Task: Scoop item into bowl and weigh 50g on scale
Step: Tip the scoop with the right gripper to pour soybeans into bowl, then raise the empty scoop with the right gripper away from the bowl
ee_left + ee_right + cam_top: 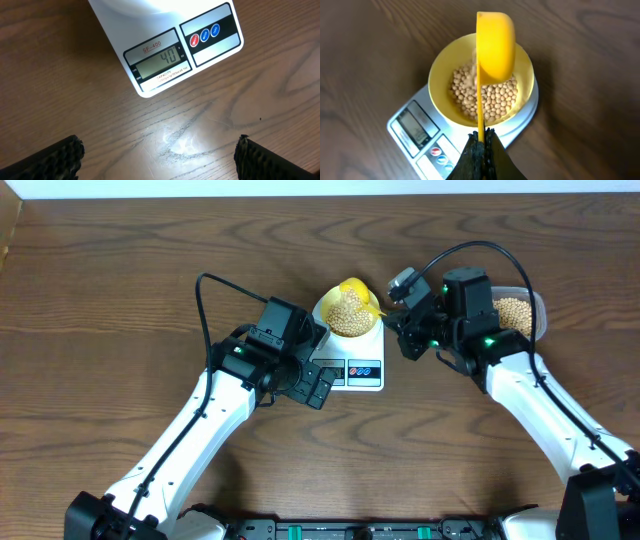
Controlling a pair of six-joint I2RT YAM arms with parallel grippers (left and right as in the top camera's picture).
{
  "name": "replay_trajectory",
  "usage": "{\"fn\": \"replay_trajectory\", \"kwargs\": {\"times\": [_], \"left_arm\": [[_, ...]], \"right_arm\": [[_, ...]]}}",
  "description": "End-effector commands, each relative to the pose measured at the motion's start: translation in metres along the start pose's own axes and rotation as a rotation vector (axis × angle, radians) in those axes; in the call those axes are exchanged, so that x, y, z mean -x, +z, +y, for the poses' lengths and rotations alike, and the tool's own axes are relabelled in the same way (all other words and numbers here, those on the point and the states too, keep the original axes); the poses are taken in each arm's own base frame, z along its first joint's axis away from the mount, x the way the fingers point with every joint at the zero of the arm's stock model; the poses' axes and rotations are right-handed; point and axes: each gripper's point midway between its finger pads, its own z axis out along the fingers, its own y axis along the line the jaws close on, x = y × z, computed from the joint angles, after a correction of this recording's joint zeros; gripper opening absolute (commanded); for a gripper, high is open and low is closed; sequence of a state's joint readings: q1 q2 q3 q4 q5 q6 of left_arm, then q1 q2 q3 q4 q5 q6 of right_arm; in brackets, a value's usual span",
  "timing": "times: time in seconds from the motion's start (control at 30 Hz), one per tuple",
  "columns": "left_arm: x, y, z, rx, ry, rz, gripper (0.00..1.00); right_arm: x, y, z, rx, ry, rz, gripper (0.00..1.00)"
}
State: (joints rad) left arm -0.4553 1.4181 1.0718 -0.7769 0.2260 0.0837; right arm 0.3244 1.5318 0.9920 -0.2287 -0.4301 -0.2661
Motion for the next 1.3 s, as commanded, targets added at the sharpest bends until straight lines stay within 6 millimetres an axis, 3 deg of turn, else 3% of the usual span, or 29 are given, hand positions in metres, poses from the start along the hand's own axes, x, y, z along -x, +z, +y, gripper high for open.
{"fn": "replay_trajectory", "kwargs": {"times": [0.0,0.3,0.5,0.6,0.7,0.8,0.9,0.97,1.07,1.17,1.27], "left_arm": [[-0.004,0.004,0.002,0.009,0.011,0.016,0.98],[-0.004,0.004,0.002,0.009,0.011,0.016,0.98],[-0.004,0.004,0.002,0.009,0.011,0.016,0.98],[-0.004,0.004,0.002,0.009,0.011,0.016,0.98],[-0.004,0.004,0.002,0.009,0.011,0.016,0.98],[-0.004,0.004,0.002,0.009,0.011,0.016,0.98],[-0.004,0.004,0.002,0.009,0.011,0.016,0.98],[-0.004,0.004,0.002,0.009,0.011,0.016,0.98],[-0.004,0.004,0.002,0.009,0.011,0.016,0.98],[-0.004,0.004,0.002,0.009,0.011,0.016,0.98],[-0.004,0.004,0.002,0.009,0.011,0.016,0.98]], "right_arm": [[-0.001,0.005,-0.003,-0.070,-0.115,0.034,0.01],[0.001,0.005,-0.009,-0.113,-0.222,0.039,0.01],[0.029,-0.011,-0.008,-0.150,-0.264,-0.051,0.01],[0.018,-0.010,0.009,-0.056,-0.110,-0.026,0.01],[0.022,-0.011,0.023,0.038,0.122,-0.050,0.01],[0.031,-0.017,0.018,0.053,0.229,-0.092,0.01],[0.042,-0.033,-0.002,0.005,0.249,-0.152,0.01],[0.055,-0.074,-0.038,-0.093,0.290,-0.252,0.01],[0.062,-0.114,-0.073,-0.185,0.391,-0.345,0.01],[0.047,-0.161,-0.123,-0.316,0.557,-0.423,0.01],[0.030,-0.183,-0.151,-0.394,0.629,-0.443,0.01]]}}
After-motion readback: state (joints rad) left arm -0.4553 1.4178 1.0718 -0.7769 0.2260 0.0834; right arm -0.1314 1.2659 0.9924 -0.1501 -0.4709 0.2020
